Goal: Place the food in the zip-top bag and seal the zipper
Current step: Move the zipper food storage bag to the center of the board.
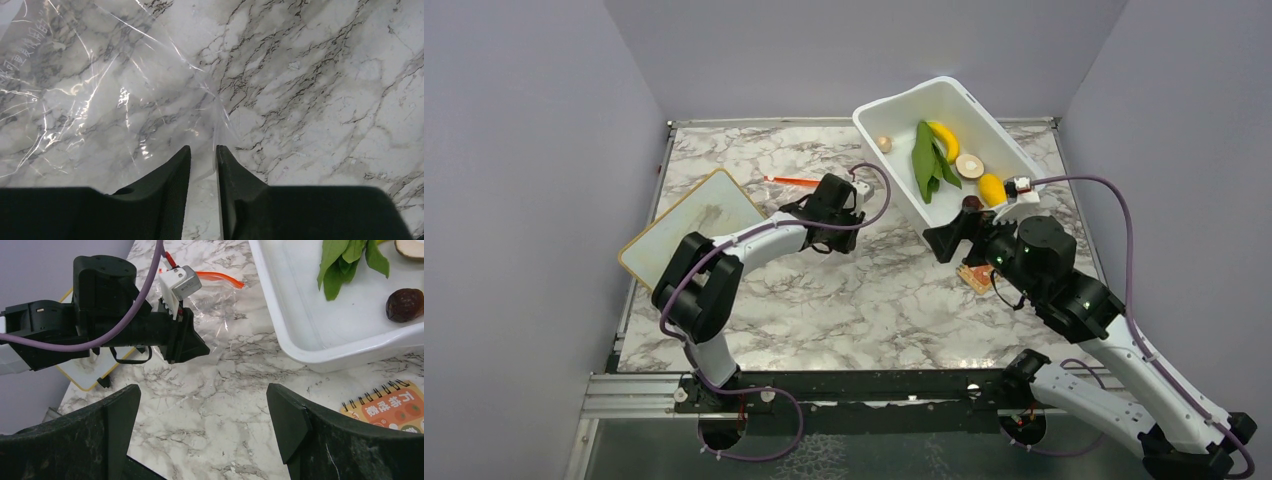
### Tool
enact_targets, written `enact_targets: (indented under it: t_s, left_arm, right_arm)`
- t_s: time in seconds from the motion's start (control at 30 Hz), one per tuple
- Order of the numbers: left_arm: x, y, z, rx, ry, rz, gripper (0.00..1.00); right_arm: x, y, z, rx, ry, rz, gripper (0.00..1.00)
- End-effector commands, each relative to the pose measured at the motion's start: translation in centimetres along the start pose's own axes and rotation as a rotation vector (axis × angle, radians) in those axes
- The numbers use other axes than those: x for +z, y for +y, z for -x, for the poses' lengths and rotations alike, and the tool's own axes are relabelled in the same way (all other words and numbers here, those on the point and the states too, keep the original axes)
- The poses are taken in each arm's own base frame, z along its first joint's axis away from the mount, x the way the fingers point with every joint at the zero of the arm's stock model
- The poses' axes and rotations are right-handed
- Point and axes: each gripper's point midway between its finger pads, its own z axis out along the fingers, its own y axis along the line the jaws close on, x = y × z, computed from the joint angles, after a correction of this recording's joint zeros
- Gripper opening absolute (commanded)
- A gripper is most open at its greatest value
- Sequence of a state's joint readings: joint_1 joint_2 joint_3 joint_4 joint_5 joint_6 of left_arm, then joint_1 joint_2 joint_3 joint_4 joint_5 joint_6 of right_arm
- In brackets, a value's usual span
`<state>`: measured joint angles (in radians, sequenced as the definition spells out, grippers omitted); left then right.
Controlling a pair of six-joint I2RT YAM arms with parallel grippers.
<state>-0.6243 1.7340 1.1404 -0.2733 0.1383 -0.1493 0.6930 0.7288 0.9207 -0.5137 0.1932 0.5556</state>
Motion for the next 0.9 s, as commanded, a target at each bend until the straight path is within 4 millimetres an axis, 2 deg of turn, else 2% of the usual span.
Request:
enact_targets:
  t_s: [0.0,0.03,0.13,0.27,0.37,0.5,0.67,0.87]
  left_arm:
    - [-0.9,-0.3,-0.1,-0.006,0.012,0.011,0.19]
    - [-0.9,-0.5,-0.4,-0.007,0.018,0.006,0.14]
    - [-3.1,-1.9,0.3,-0.013,-0.031,-0.041,0.0]
    - [-5.3,-3.2,0.0,-0.03,-0.068,-0.091,0.0]
    - [-6.9,-4.1,-1.0,-0.041,-0.082,-0.134,0.0]
    - [-9.0,-5.7,-2.8,-0.066,-0.115,-0.226,0.0]
    - [-10.9,-7.7,-5.4,-0.125,-0.124,-0.351,0.0]
    - [-12.4,-8.3,-8.7,-0.209,-0.127,-0.389,0.0]
  right_arm:
    - [-0.1,0.3,0.1,0.02,-0.003,0.006,1.0]
    - [-0.3,0.5,0.4,0.027,-0.01,0.018,1.0]
    - [-0.8,1.9,1.2,0.021,-0.053,0.101,1.0]
    - [-1.1,2.2,1.5,0.028,-0.084,0.13,0.99]
    - [-1.0,2.4,1.2,0.032,-0.08,0.144,0.98]
    - [-0.5,2.2,-0.1,0.04,-0.029,0.137,0.96]
    - [1.3,2.6,-2.7,0.058,0.091,0.141,0.93]
    - [3.3,3.9,-5.1,0.013,0.236,0.193,0.89]
